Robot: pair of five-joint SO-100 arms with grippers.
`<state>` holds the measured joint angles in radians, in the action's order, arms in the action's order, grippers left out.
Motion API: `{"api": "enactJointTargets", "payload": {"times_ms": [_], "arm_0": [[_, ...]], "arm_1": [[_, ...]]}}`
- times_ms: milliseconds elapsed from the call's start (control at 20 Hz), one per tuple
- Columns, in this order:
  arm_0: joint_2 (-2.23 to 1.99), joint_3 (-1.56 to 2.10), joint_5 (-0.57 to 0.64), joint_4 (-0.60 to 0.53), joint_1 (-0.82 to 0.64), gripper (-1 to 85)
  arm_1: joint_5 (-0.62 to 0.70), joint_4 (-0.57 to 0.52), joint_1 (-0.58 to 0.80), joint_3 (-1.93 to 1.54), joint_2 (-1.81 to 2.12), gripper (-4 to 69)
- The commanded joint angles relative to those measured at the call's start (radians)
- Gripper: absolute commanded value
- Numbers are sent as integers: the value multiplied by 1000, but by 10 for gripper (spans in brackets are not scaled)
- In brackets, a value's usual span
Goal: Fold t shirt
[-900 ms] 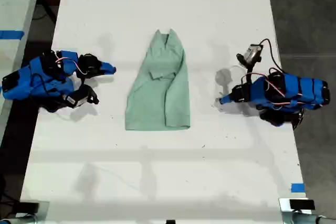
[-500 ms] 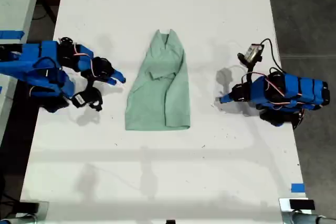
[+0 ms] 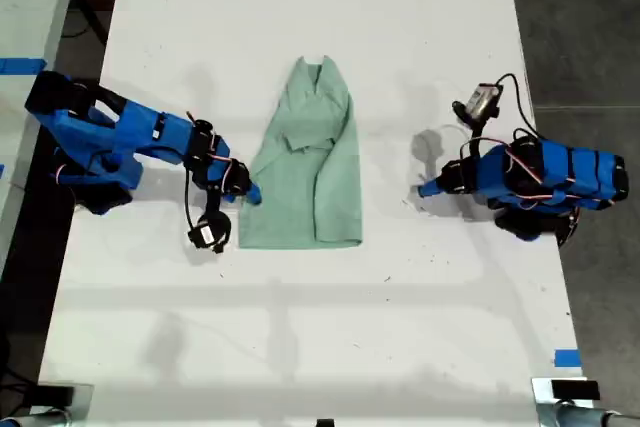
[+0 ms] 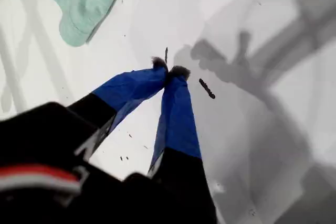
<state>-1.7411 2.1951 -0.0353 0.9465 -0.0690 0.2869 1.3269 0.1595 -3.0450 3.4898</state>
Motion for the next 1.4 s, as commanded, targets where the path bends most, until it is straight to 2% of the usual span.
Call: {"api": "enactJointTargets", "payload": {"times_ms": [0,100,450,600,750,1050,1200,1350], "arm_0": [[23,-48,-12,-25,18,176],[34,-43,-46,-17,12,-2],[-198,-84,-164,334,-38,-3],[-236,-239,-144,394,-26,-3],[-224,-370,-91,344,3,-3],[-141,-397,20,97,6,-1],[-66,-400,40,32,6,150],[-52,-405,55,-3,2,172]], "arm_1": [[-5,6,-5,-63,9,22],[-5,6,-5,-63,9,22],[-5,6,-3,-63,9,22],[-3,6,-2,-63,9,22],[-3,6,-3,-63,9,22],[-3,6,-5,-63,9,22],[-3,6,-6,-63,9,22],[-3,6,-6,-63,9,22]]}}
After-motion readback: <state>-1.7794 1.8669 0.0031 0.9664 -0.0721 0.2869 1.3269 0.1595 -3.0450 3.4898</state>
